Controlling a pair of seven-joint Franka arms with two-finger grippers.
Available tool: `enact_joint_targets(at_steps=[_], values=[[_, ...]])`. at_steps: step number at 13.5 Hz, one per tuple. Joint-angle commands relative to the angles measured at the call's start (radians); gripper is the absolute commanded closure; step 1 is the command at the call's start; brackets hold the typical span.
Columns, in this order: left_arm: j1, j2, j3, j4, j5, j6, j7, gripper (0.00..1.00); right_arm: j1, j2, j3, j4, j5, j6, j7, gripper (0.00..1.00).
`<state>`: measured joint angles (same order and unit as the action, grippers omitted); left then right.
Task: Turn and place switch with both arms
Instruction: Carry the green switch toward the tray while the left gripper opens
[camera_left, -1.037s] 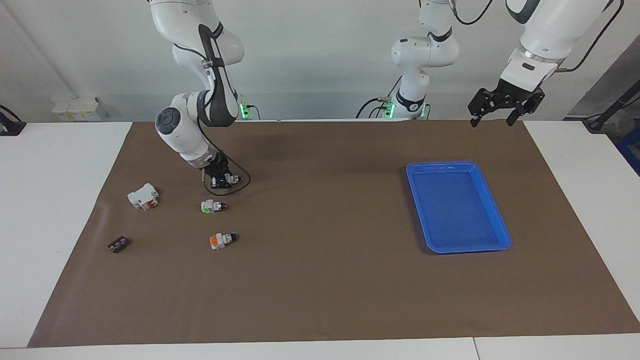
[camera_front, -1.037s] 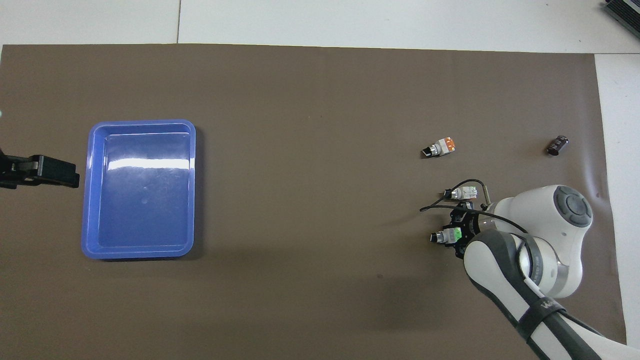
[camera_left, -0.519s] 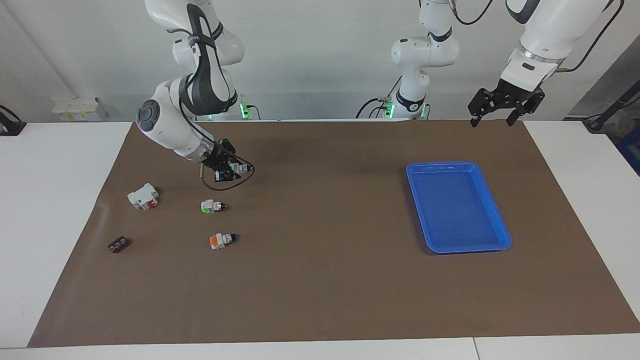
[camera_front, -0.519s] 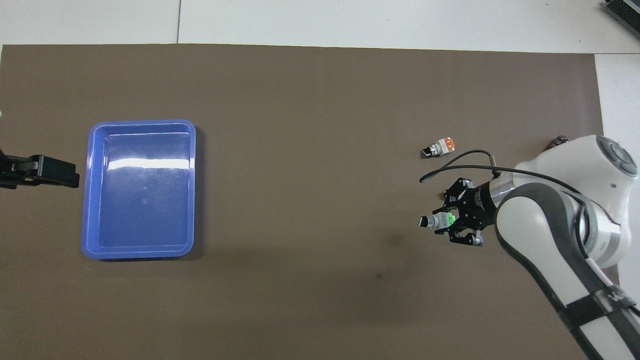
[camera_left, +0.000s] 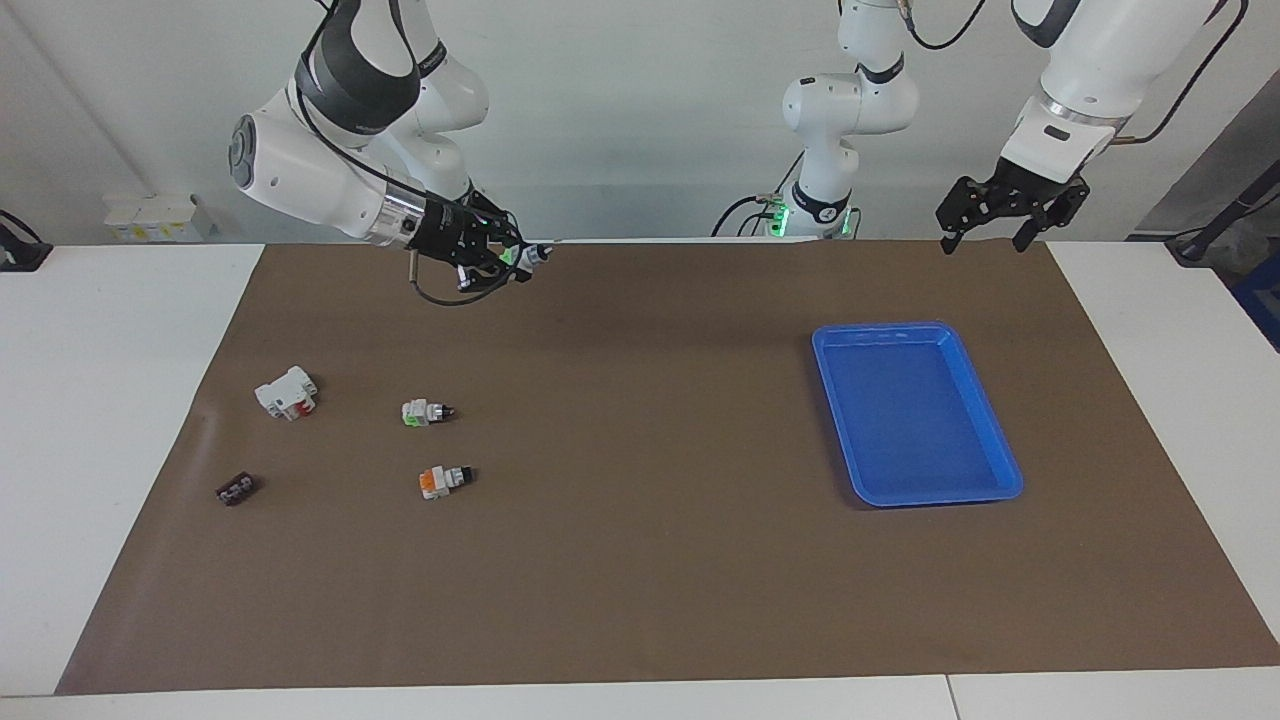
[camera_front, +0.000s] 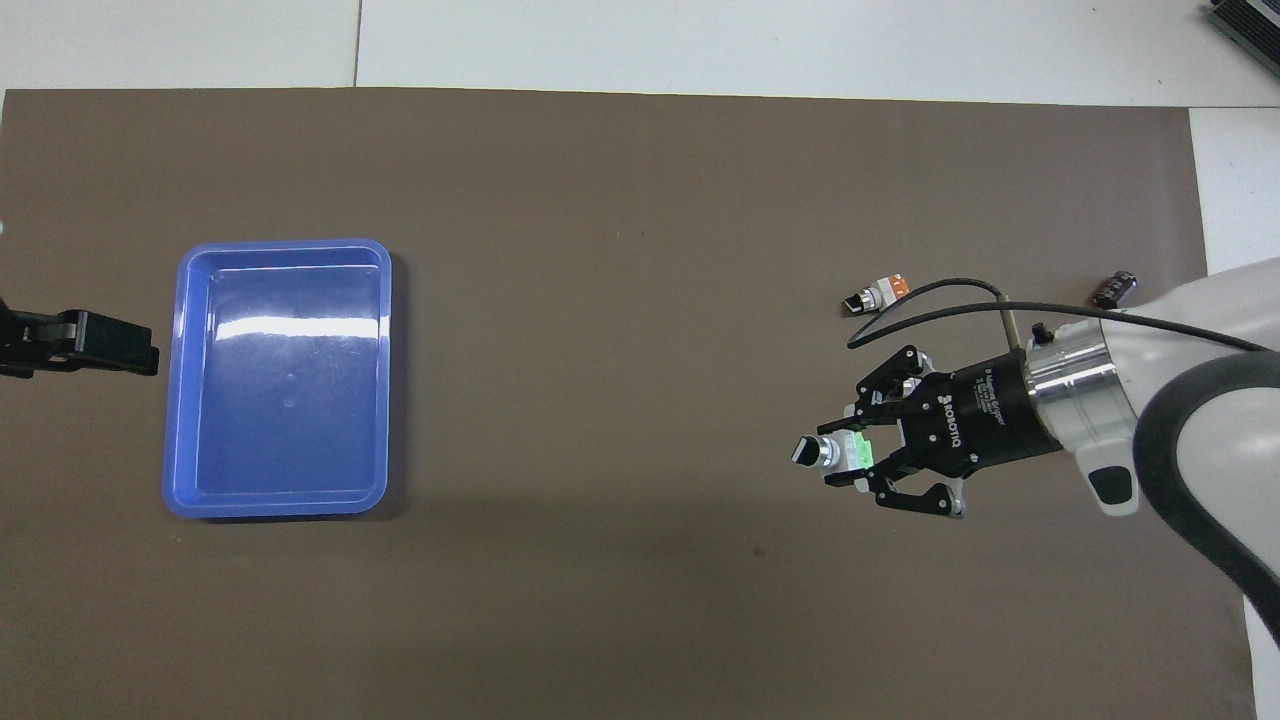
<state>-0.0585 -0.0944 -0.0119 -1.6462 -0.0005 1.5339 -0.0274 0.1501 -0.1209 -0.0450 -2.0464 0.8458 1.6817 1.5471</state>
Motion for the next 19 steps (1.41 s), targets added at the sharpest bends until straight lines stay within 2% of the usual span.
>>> enact_joint_targets(at_steps=[1, 5, 10, 13, 16, 19], values=[[0.002, -0.021, 0.0, -0.015, 0.019, -0.009, 0.0, 0.0, 0.046, 0.004, 0.004, -0.006, 0.088, 0.067, -0.056, 1.0], [0.002, -0.021, 0.0, -0.015, 0.019, -0.009, 0.0, 0.0, 0.201, 0.055, 0.005, 0.005, 0.191, 0.286, -0.053, 1.0], [0.002, -0.019, 0.0, -0.015, 0.019, -0.009, 0.0, 0.0, 0.423, 0.148, 0.011, 0.113, 0.289, 0.583, 0.028, 1.0], [0.0, -0.025, 0.001, -0.018, 0.019, -0.099, -0.002, 0.0, 0.463, 0.165, 0.02, 0.155, 0.317, 0.616, 0.044, 1.0], [-0.012, -0.027, -0.008, -0.006, 0.002, -0.113, -0.012, 0.0, 0.491, 0.181, 0.045, 0.192, 0.374, 0.708, 0.114, 1.0], [0.002, -0.012, -0.005, 0.037, -0.207, -0.147, -0.15, 0.0, 0.514, 0.196, 0.053, 0.206, 0.371, 0.727, 0.149, 1.0]])
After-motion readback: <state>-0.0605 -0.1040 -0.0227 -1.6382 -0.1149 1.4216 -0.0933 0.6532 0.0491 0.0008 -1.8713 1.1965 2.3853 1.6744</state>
